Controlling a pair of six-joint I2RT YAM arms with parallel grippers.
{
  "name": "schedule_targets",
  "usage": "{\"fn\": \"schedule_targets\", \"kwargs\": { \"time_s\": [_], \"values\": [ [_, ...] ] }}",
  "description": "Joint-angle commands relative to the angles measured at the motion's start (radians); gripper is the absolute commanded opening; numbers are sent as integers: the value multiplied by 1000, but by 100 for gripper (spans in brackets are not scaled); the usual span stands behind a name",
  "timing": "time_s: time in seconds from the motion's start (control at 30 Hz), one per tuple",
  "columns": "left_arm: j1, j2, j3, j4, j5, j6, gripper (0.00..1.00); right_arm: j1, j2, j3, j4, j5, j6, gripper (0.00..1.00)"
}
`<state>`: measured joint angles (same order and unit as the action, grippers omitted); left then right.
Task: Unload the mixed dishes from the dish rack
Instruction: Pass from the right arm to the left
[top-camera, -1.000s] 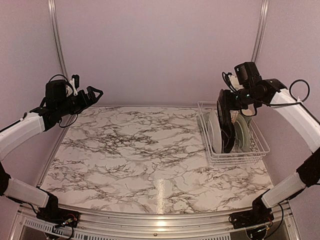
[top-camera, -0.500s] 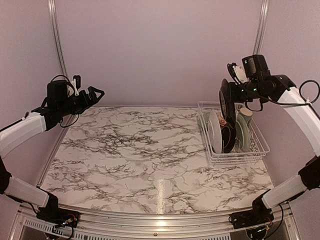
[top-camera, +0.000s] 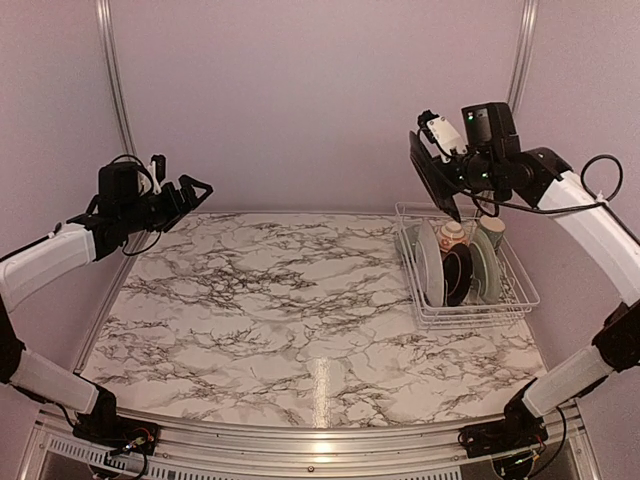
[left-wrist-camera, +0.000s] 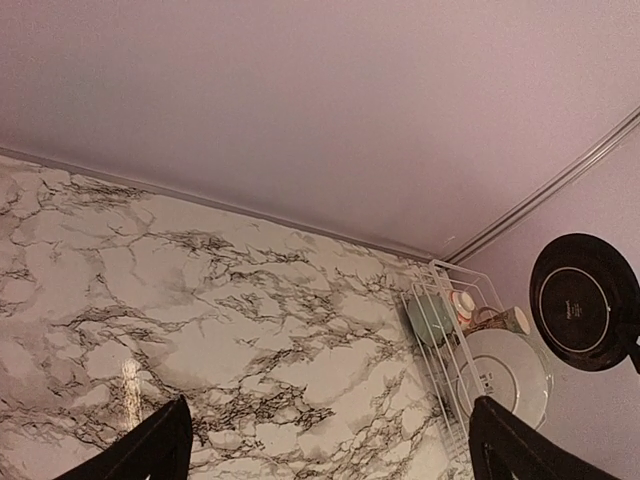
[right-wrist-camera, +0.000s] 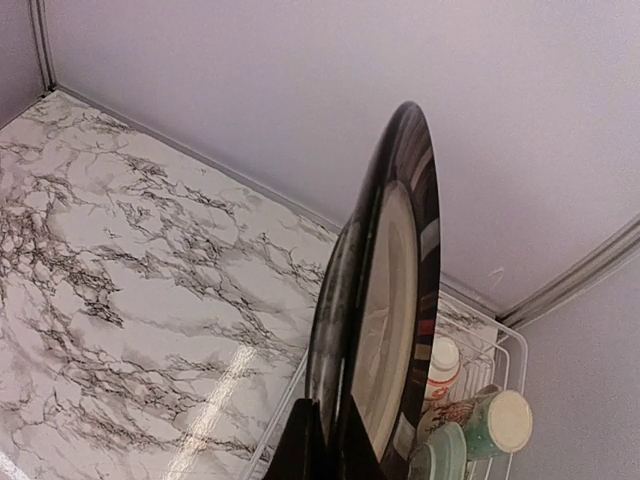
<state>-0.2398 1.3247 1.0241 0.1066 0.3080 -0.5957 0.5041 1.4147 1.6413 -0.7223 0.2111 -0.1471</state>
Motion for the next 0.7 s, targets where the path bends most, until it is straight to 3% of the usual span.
{"fn": "schedule_targets", "kwargs": {
  "time_s": [0.0, 0.2, 0.33, 0.47, 0.67],
  "values": [
    [-4, 28, 33, -25, 52, -21, 99, 119, 40, 39, 285, 78, -236, 0],
    [-4, 55, 44, -15, 119, -81, 99, 212, 96, -18, 400, -8, -407, 0],
    [-10, 97, 30, 94, 261, -226, 99, 223, 80, -136, 461, -233, -531, 0],
    [-61, 158, 42, 204, 346, -392, 98, 241, 70, -246, 534, -341, -598, 0],
    [-157, 290, 88, 207, 351, -585, 97, 296, 95, -332, 613, -355, -633, 0]
  ]
}}
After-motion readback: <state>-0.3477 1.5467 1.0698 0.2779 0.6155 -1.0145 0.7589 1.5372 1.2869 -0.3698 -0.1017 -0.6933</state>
